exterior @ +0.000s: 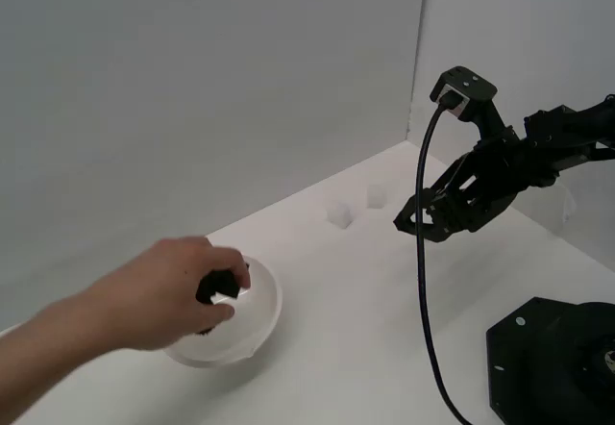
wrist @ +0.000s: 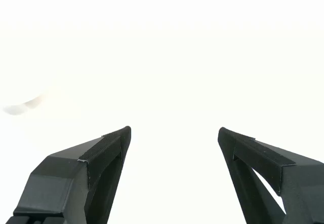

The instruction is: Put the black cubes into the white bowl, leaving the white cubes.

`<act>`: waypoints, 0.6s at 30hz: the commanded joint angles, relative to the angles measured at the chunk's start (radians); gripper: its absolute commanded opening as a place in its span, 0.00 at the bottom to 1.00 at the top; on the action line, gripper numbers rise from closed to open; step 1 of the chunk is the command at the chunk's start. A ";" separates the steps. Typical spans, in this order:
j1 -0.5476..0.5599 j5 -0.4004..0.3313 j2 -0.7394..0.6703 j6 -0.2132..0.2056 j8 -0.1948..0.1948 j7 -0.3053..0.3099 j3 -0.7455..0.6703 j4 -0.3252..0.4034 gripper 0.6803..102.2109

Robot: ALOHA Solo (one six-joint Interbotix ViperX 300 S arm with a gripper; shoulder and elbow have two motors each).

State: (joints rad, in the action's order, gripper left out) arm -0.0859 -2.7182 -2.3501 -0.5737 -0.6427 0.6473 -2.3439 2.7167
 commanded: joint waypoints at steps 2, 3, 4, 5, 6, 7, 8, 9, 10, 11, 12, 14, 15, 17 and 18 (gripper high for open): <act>-0.008 0.008 0.006 -0.014 -0.003 0.002 0.003 -0.005 0.97; -0.008 0.008 0.012 -0.014 -0.003 0.003 0.008 -0.006 0.97; -0.008 0.008 0.017 -0.014 -0.003 0.003 0.014 -0.006 0.97; -0.008 0.008 0.025 -0.014 -0.003 0.003 0.018 -0.006 0.97; -0.008 0.009 0.026 -0.012 -0.003 0.003 0.020 -0.006 0.97; -0.008 0.009 0.028 -0.014 -0.003 0.003 0.021 -0.008 0.97; -0.008 0.011 0.028 -0.014 -0.003 0.003 0.021 -0.008 0.97; -0.008 0.011 0.029 -0.014 -0.003 0.003 0.026 -0.006 0.97; -0.008 0.011 0.032 -0.014 -0.003 0.003 0.028 -0.008 0.97; -0.008 0.011 0.034 -0.014 -0.003 0.003 0.029 -0.008 0.97; -0.008 0.011 0.034 -0.014 -0.003 0.003 0.029 -0.008 0.97; -0.008 0.011 0.035 -0.014 -0.003 0.003 0.031 -0.008 0.97; -0.008 0.011 0.035 -0.014 -0.003 0.003 0.031 -0.008 0.97; -0.008 0.011 0.035 -0.014 -0.003 0.003 0.029 -0.008 0.97; -0.008 0.011 0.034 -0.012 -0.003 0.003 0.029 -0.008 0.97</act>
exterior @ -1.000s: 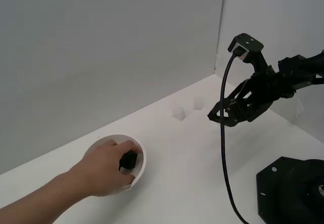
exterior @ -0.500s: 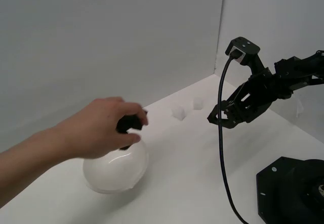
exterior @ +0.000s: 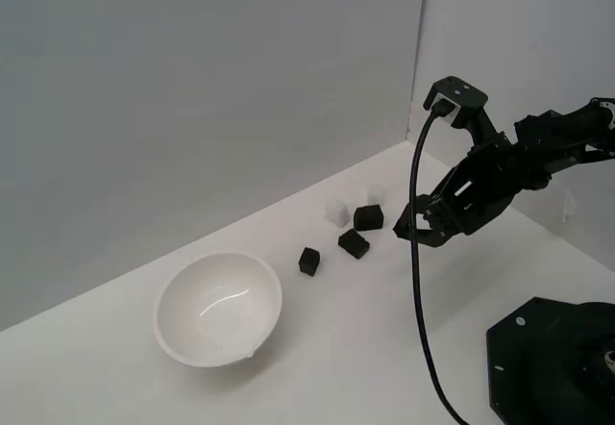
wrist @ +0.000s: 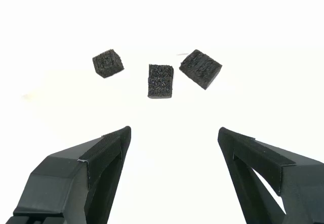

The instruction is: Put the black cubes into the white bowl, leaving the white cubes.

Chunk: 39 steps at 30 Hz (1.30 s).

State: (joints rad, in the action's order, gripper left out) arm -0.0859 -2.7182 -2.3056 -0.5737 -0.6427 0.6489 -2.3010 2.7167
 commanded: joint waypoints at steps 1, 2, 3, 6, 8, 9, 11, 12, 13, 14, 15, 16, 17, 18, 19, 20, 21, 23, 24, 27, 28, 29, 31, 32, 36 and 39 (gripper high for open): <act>-0.008 0.011 -0.009 -0.014 -0.003 0.002 -0.012 -0.008 0.97; -0.008 0.011 -0.009 -0.014 -0.003 0.002 -0.014 -0.008 0.97; -0.008 0.011 -0.009 -0.014 -0.003 0.002 -0.012 -0.008 0.97; -0.008 0.011 -0.009 -0.014 -0.003 0.002 -0.012 -0.008 0.97; -0.008 0.011 -0.009 -0.014 -0.003 0.002 -0.012 -0.008 0.97; -0.008 0.011 -0.009 -0.014 -0.003 0.002 -0.014 -0.008 0.97; -0.008 0.011 -0.009 -0.014 -0.003 0.002 -0.011 -0.008 0.97; -0.006 0.011 -0.009 -0.014 -0.003 0.002 -0.012 -0.008 0.97; -0.008 0.011 -0.011 -0.014 -0.003 0.002 -0.014 -0.008 0.97; -0.008 0.011 -0.012 -0.014 -0.003 0.002 -0.015 -0.008 0.97; -0.008 0.011 -0.017 -0.012 -0.003 0.002 -0.021 -0.008 0.97; -0.008 0.011 -0.020 -0.014 -0.003 0.002 -0.025 -0.008 0.97; -0.008 0.009 -0.023 -0.014 -0.003 0.002 -0.028 -0.008 0.97; -0.008 0.009 -0.028 -0.014 -0.003 0.002 -0.031 -0.008 0.97; -0.008 0.008 -0.029 -0.014 -0.003 0.002 -0.032 -0.008 0.97; -0.008 0.008 -0.032 -0.012 -0.003 0.002 -0.035 -0.008 0.97; -0.008 0.008 -0.035 -0.014 -0.003 0.002 -0.038 -0.008 0.97; -0.008 0.008 -0.041 -0.014 -0.003 0.002 -0.044 -0.006 0.95; -0.008 0.008 -0.046 -0.014 -0.003 0.002 -0.049 -0.006 0.93; -0.008 0.011 -0.061 -0.014 -0.002 0.003 -0.063 -0.008 0.85; -0.008 0.015 -0.064 -0.014 -0.002 0.005 -0.066 -0.009 0.83; -0.008 0.029 -0.064 -0.014 0.000 0.005 -0.066 -0.018 0.81; -0.008 0.060 -0.060 -0.014 0.003 0.025 -0.061 -0.051 0.81; -0.008 0.081 -0.057 -0.015 0.005 0.041 -0.057 -0.069 0.81; -0.008 0.166 -0.037 -0.014 0.006 0.091 -0.038 -0.161 0.81; -0.008 0.192 -0.017 -0.014 0.006 0.106 -0.020 -0.187 0.81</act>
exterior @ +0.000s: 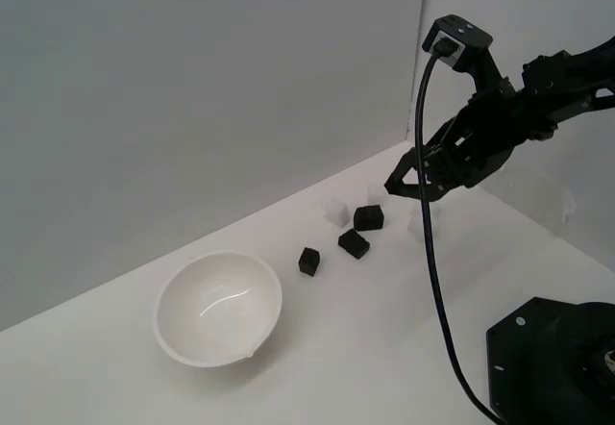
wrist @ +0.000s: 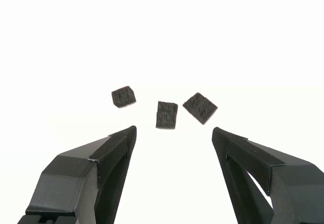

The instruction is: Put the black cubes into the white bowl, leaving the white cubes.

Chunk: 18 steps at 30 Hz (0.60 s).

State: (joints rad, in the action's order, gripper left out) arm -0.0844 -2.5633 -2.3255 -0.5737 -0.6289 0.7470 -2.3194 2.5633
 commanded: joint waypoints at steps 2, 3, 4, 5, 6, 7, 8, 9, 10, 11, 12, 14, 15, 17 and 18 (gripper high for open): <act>-0.009 0.034 0.006 -0.014 -0.008 0.011 0.003 -0.032 0.81; -0.009 0.032 0.006 -0.014 -0.008 0.011 0.003 -0.032 0.81; -0.009 0.035 0.006 -0.014 -0.006 0.011 0.003 -0.032 0.81; -0.009 0.038 0.009 -0.014 -0.008 0.011 0.005 -0.037 0.81; -0.009 0.044 0.012 -0.014 -0.008 0.011 0.011 -0.041 0.81; -0.009 0.054 0.020 -0.014 -0.006 0.011 0.017 -0.051 0.81; -0.009 0.067 0.031 -0.014 -0.008 0.011 0.028 -0.063 0.81; -0.009 0.078 0.044 -0.014 -0.008 0.011 0.040 -0.075 0.81; -0.009 0.091 0.058 -0.014 -0.008 0.011 0.057 -0.087 0.81; -0.009 0.103 0.077 -0.014 -0.008 0.011 0.074 -0.098 0.81; -0.009 0.115 0.098 -0.014 -0.008 0.011 0.094 -0.112 0.81; -0.009 0.146 0.143 -0.014 -0.006 0.029 0.140 -0.140 0.81; -0.009 0.158 0.167 -0.014 -0.008 0.041 0.164 -0.155 0.81; -0.009 0.181 0.210 -0.014 -0.008 0.048 0.209 -0.176 0.81; -0.009 0.192 0.230 -0.014 -0.008 0.048 0.225 -0.184 0.81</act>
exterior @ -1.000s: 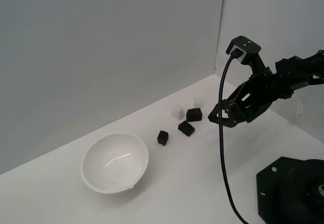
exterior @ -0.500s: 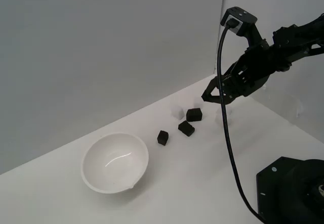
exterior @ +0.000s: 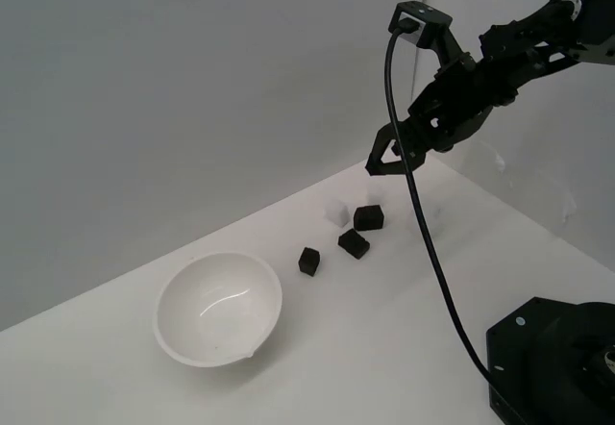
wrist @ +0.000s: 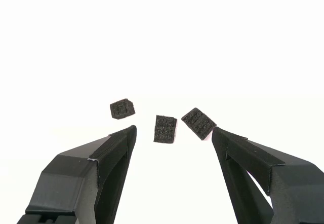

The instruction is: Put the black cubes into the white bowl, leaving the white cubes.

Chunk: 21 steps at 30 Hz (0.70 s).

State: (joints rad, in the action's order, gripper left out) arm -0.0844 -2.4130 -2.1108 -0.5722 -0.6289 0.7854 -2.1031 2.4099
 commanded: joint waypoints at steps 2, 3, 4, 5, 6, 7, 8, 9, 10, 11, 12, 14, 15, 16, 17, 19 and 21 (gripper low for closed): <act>-0.009 0.054 0.046 -0.015 -0.009 0.009 0.043 -0.044 0.81; -0.009 0.058 0.060 -0.015 -0.012 0.009 0.055 -0.049 0.81; -0.009 0.061 0.072 -0.015 -0.014 0.008 0.067 -0.054 0.81; -0.009 0.064 0.084 -0.015 -0.015 0.008 0.080 -0.055 0.81; -0.009 0.064 0.097 -0.015 -0.015 0.009 0.092 -0.055 0.81; -0.009 0.061 0.106 -0.015 -0.018 0.008 0.101 -0.054 0.81; -0.009 0.060 0.118 -0.014 -0.021 0.008 0.115 -0.052 0.81; -0.009 0.060 0.132 -0.015 -0.023 0.008 0.127 -0.054 0.81; -0.009 0.061 0.144 -0.015 -0.023 0.006 0.140 -0.054 0.81; -0.009 0.061 0.156 -0.015 -0.025 0.002 0.153 -0.055 0.81; -0.009 0.061 0.170 -0.015 -0.026 -0.003 0.166 -0.054 0.81; -0.009 0.060 0.195 -0.015 -0.040 -0.021 0.190 -0.052 0.81; -0.009 0.057 0.209 -0.015 -0.051 -0.028 0.204 -0.051 0.81; -0.009 0.058 0.221 -0.015 -0.057 -0.035 0.216 -0.051 0.80; -0.009 0.058 0.233 -0.015 -0.060 -0.040 0.227 -0.051 0.80; -0.009 0.057 0.252 -0.015 -0.063 -0.046 0.249 -0.051 0.80; -0.003 0.054 0.272 -0.015 -0.063 -0.051 0.265 -0.049 0.80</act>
State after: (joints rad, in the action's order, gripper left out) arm -0.0844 -2.3731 -1.8331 -0.5722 -0.6811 0.7378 -1.8254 2.3715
